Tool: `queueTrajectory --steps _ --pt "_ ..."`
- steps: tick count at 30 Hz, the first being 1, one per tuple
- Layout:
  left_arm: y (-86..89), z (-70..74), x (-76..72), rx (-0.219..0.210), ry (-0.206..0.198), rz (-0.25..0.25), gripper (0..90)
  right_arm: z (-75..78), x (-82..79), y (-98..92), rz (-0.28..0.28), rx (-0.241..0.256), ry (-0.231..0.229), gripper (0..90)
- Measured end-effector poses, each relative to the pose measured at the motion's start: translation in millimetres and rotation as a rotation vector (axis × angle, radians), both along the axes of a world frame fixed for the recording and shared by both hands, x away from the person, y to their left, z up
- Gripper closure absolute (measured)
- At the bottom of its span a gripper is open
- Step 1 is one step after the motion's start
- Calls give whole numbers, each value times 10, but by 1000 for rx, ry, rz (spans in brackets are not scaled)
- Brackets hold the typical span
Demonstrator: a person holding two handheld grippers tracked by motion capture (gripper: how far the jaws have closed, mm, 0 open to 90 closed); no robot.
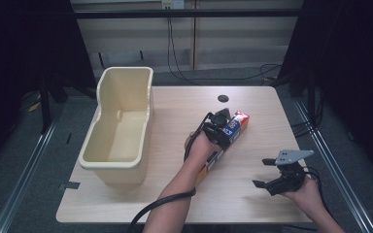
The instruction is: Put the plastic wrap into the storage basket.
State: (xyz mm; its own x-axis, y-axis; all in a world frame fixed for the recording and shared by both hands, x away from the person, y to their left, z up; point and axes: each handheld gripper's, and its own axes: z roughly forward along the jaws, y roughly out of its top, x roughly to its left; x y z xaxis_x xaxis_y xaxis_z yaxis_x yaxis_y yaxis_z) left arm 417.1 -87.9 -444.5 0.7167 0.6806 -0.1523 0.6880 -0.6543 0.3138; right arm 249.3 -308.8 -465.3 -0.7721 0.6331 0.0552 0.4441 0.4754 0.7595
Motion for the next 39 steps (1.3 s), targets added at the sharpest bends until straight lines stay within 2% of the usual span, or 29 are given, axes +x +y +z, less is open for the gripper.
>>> queueTrajectory --steps 2,5,6,10,13,23,29,37,39 --pt "-3 57 -8 18 9 -17 406 0 0 3 -4 3 2 106" --pt "4 111 -9 16 21 -21 407 4 -2 0 0 3 2 106" --pt "22 172 -4 5 39 -12 407 8 -6 -3 -5 1 -4 106" --pt "45 275 -2 7 39 -21 407 10 -5 -6 -4 5 -3 106" --pt "96 426 1 1 45 -17 406 8 -4 1 1 8 2 105" --pt "331 674 27 -16 73 29 405 13 1 0 -3 16 -5 104" --pt "475 835 44 -4 71 69 406 12 -1 3 -6 15 -4 104" --pt "642 1071 54 -39 72 100 405 17 -2 -3 -14 11 -7 104" --pt "686 1145 53 -31 75 109 405 18 -3 -4 -10 17 -6 104"
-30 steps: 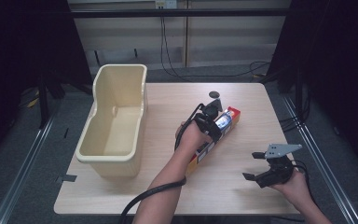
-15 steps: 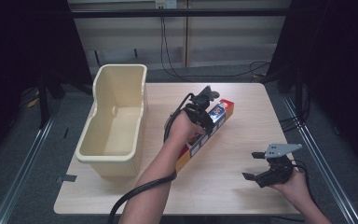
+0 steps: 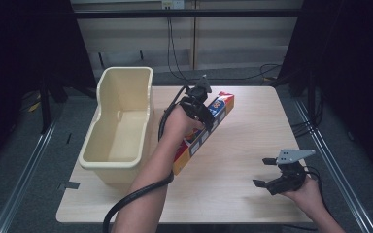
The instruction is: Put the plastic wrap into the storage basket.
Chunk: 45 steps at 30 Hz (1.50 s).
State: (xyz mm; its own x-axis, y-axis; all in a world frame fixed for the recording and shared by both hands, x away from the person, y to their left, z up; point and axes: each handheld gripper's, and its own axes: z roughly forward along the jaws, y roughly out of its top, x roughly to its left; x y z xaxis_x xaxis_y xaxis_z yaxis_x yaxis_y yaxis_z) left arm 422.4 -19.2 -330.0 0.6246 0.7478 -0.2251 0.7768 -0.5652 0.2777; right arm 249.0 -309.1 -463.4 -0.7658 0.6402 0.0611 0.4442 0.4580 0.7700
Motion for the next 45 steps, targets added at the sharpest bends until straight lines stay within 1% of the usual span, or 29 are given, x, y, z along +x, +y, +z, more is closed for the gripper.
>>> queueTrajectory --steps 1,2,3,4,6,8,9,11,13,14,15,17,18,21,22,29,30,31,33,34,39,43,45 --pt "0 0 0 0 0 0 406 0 0 0 0 0 0 104" --pt "17 37 -9 9 1 10 406 1 0 0 1 -1 -1 103" --pt "31 54 -6 5 1 4 406 0 1 1 2 -1 -1 103" --pt "46 74 -7 14 3 6 406 0 0 1 0 -4 -3 102" --pt "63 94 -8 11 2 7 406 -1 0 2 0 -4 -3 102" --pt "93 126 -12 14 11 17 406 0 -1 5 1 -4 -6 102" --pt "134 168 -17 24 9 23 406 2 -3 6 3 0 -2 102" --pt "147 180 -15 22 6 17 407 4 -2 4 3 1 -4 102" --pt "202 242 -17 32 0 31 406 4 -1 4 1 -3 -3 102" --pt "202 242 -17 32 0 31 406 4 -1 4 1 -3 -3 102" --pt "241 272 -11 21 7 40 406 5 0 6 1 -4 -4 102" --pt "270 296 -12 19 10 42 406 7 -2 6 6 -2 0 102" --pt "284 309 -12 28 9 43 406 7 -4 7 6 -3 -2 102" --pt "325 344 -7 27 7 51 407 3 -3 8 4 -3 -3 100" --pt "337 360 -12 27 15 57 407 2 0 9 7 -3 0 100" --pt "408 451 -15 19 8 69 407 2 -2 12 6 -1 -2 101" --pt "420 468 -18 23 10 76 407 8 -5 9 4 -5 -5 101" --pt "436 497 -25 14 5 87 407 7 -6 10 5 -4 -4 101" --pt "455 512 -19 20 2 82 407 6 -6 11 4 -6 -4 101" --pt "479 536 -19 18 12 88 407 5 -7 13 4 -3 -3 101" --pt "529 578 -11 15 16 97 407 3 -6 14 4 -7 -4 101" --pt "608 643 5 25 16 128 407 9 -7 8 2 -3 -3 101" --pt "643 666 10 19 16 142 407 11 -10 5 1 -1 -2 101"
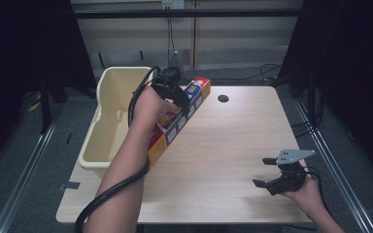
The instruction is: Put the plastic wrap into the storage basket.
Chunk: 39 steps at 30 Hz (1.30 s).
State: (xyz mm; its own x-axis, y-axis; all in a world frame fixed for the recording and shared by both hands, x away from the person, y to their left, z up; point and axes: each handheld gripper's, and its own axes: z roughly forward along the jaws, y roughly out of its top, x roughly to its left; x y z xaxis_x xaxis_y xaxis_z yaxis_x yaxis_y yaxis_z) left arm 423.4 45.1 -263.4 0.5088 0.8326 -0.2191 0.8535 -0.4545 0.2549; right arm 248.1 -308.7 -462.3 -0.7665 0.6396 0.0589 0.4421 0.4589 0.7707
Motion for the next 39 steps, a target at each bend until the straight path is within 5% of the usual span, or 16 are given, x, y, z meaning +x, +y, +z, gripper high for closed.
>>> queueTrajectory --steps 26,39 --pt "319 316 -9 35 -38 79 407 1 0 3 1 3 1 102" --pt "560 419 -30 15 -40 130 408 4 -1 11 0 8 -2 102"
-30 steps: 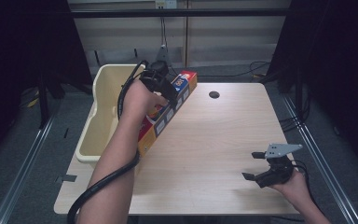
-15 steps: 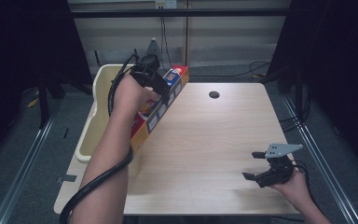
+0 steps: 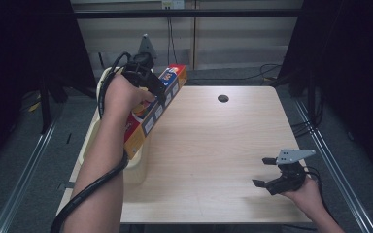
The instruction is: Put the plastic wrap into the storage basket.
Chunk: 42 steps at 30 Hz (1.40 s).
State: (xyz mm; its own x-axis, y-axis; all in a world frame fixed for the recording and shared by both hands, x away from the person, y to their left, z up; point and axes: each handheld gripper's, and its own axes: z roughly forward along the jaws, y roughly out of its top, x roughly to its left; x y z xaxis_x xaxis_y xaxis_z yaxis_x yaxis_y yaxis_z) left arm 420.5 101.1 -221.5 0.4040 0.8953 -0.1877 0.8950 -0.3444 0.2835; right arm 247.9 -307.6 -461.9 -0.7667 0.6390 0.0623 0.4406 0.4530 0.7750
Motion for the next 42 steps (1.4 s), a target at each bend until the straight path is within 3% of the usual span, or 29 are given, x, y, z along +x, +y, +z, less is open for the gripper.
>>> queueTrajectory --steps 16,33,42 --pt "327 65 -22 5 -16 87 408 -3 -1 8 0 -3 0 102" --pt "565 81 -69 33 -29 157 408 0 -4 5 -2 0 2 102" --pt "724 31 -101 35 -30 200 408 -3 -3 12 -1 -3 -1 102"
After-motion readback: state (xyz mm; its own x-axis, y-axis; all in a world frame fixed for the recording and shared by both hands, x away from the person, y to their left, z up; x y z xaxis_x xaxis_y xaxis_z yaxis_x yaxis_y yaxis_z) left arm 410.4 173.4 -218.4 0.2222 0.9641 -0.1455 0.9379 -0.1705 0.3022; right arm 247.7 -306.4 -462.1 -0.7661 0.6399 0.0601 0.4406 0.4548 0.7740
